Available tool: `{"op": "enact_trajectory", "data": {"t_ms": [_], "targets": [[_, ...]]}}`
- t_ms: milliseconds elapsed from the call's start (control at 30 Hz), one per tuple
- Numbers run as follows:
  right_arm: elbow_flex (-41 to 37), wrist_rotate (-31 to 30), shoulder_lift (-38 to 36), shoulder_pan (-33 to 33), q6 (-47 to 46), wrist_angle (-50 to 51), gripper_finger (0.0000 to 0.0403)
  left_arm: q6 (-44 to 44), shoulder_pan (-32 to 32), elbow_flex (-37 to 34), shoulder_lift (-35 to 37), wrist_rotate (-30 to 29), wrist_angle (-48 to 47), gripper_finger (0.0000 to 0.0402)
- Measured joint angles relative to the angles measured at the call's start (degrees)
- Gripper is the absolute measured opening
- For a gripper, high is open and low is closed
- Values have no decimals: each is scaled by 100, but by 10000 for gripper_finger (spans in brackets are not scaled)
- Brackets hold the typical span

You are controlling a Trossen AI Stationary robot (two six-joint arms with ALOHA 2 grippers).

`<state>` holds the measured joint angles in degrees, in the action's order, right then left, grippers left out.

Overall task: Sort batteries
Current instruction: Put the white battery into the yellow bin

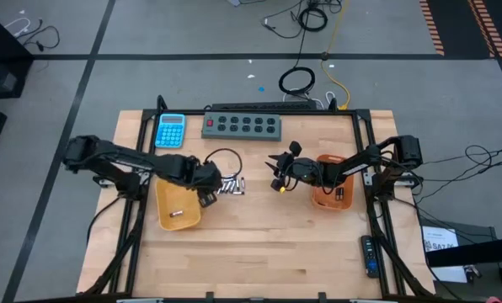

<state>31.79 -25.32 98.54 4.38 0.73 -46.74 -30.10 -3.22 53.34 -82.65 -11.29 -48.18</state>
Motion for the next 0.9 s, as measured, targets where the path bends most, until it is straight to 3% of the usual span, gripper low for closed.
{"op": "enact_trajectory", "data": {"t_ms": [267, 500, 733, 900], "targets": [[0, 15, 0, 0, 65, 27, 111, 685, 581, 0, -711, 20, 275, 205], [0, 15, 0, 3, 102, 31, 111, 1051, 830, 2, -928, 28, 580, 205], [0, 15, 0, 4, 144, 31, 111, 1991, 1148, 4, -949, -74, 1690, 205], [-2, 15, 0, 4, 144, 29, 111, 2377, 1441, 7, -949, 180, 2179, 205]]}}
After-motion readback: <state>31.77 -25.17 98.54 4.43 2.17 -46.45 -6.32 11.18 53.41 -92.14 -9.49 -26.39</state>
